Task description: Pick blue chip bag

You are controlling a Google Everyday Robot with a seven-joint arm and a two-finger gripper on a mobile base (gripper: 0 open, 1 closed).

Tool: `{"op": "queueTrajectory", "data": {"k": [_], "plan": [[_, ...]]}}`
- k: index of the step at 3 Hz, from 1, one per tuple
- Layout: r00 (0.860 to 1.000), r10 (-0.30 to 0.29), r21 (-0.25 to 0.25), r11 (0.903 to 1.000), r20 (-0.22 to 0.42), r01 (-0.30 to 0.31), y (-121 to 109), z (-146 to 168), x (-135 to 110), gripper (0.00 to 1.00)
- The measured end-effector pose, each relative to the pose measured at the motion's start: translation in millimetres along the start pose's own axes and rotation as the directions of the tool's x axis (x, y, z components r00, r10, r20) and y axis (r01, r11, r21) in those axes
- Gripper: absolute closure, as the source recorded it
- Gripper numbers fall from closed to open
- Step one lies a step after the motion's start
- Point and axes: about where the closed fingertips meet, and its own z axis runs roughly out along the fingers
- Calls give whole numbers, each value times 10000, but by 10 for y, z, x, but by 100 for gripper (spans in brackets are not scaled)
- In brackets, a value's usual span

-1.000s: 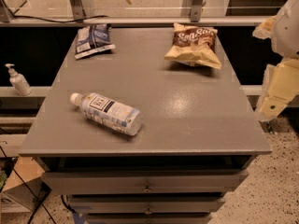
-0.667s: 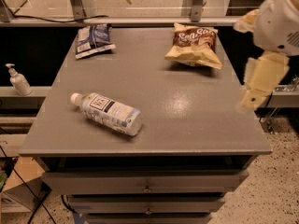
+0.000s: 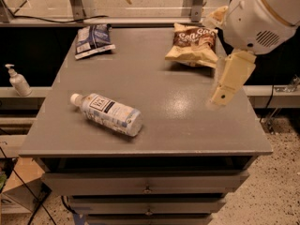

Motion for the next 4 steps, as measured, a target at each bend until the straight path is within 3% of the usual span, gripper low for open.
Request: {"op": "queueTrajectory", "data": {"k": [1, 2, 3, 4], "plan": [[9975, 672, 98, 9977, 200, -675, -104, 85, 56, 0], [9945, 846, 115, 9963, 611, -855, -365, 319, -59, 0], [9850, 1165, -12, 9931, 1274, -1173, -682, 617, -224, 0], [9653, 1521, -159, 9882, 2123, -1522, -977, 925, -455, 0]]}}
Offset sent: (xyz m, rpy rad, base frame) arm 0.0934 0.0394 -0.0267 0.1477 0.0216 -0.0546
